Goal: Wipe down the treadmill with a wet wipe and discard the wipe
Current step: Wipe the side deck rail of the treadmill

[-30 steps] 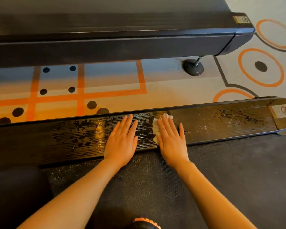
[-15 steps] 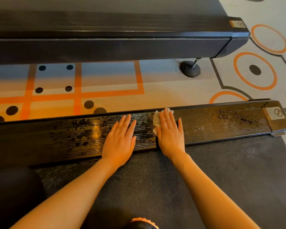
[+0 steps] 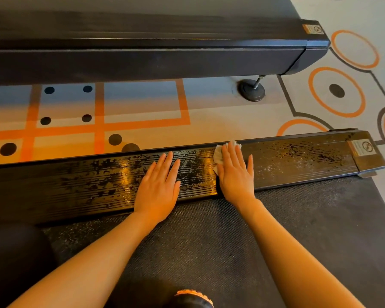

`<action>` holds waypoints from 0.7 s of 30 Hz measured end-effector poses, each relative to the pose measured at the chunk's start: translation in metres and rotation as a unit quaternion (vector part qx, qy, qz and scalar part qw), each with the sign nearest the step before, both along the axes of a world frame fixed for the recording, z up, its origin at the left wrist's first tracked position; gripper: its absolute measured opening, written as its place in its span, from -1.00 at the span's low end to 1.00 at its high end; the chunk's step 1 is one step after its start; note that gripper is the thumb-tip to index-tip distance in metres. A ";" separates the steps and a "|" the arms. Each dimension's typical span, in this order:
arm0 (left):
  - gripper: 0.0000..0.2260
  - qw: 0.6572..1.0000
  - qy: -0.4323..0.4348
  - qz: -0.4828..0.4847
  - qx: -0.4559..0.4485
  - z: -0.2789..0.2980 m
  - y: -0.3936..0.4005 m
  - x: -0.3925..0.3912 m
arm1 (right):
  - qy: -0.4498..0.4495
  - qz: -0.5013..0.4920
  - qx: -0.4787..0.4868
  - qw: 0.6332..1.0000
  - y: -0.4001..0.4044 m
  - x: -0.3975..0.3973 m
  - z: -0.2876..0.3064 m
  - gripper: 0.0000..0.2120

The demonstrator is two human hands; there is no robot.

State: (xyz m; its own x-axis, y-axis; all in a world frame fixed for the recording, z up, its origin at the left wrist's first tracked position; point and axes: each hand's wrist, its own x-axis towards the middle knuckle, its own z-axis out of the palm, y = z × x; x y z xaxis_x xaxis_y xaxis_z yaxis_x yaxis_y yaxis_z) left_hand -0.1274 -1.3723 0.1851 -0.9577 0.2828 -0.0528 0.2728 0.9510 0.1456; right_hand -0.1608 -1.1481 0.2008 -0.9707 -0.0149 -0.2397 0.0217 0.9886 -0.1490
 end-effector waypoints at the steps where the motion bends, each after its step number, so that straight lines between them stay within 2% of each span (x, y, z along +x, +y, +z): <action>1: -0.49 1.000 -0.001 -0.001 0.001 -0.001 0.000 0.000 | -0.002 -0.002 0.001 1.000 0.001 -0.005 0.001 -0.44; 7: -0.49 1.000 0.004 -0.002 -0.011 -0.001 0.000 0.000 | 0.027 -0.024 -0.060 0.998 0.001 0.049 -0.002 -0.46; 11: -0.50 1.000 0.006 0.003 -0.019 -0.001 0.001 0.000 | 0.025 -0.042 -0.066 0.997 0.004 0.082 -0.009 -0.41; 15: -0.46 1.000 0.003 0.002 -0.024 0.000 0.001 0.000 | 0.042 -0.037 -0.053 0.997 0.006 0.050 -0.007 -0.42; 21: -0.46 1.000 0.002 0.003 -0.020 0.003 0.001 0.000 | 0.012 -0.044 -0.011 0.999 0.011 -0.011 -0.002 -0.46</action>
